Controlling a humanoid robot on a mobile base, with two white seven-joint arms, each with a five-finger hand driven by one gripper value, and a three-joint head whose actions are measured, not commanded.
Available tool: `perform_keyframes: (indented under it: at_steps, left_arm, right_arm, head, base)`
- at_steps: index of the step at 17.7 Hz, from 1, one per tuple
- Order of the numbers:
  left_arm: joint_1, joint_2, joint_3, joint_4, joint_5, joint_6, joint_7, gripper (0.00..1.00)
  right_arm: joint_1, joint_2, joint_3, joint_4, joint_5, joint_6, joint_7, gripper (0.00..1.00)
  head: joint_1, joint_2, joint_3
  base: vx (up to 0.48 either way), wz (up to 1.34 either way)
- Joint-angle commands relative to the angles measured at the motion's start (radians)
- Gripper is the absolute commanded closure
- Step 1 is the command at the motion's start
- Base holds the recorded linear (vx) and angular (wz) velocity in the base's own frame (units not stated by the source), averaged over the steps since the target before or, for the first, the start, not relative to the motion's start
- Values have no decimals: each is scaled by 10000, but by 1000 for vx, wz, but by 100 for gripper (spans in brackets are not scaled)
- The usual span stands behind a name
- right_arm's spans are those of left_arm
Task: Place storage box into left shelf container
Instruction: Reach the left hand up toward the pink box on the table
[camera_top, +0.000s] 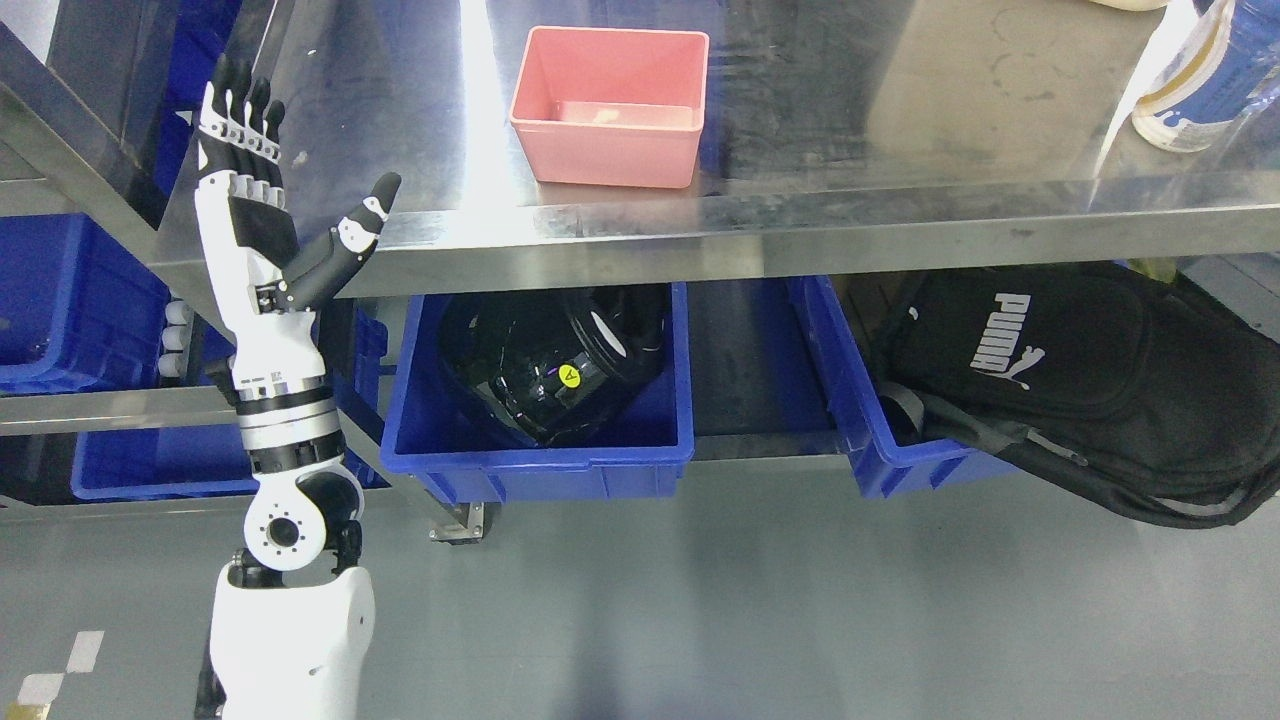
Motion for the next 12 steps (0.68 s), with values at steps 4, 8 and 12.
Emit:
perform_keyframes:
  at_steps: [4,8,12]
  left_arm:
    - [-819,425,800,-8,-8,-45,-2816,0]
    - [-2349,2856,985,390,-24,215,-5579,0]
    - [-4083,5683,-191,1447,-8,308,-7068,0]
  right_arm:
    - [-76,-175,-30,-175,-15,7,22,0]
    - [-76,-175,-30,-175,-15,7,22,0]
    - [-76,-175,-30,-175,-15,7,7,0]
  head:
    - [0,0,0]
    - [0,0,0]
    - [0,0,0]
  base:
    - [0,0]
    - [0,0]
    - [0,0]
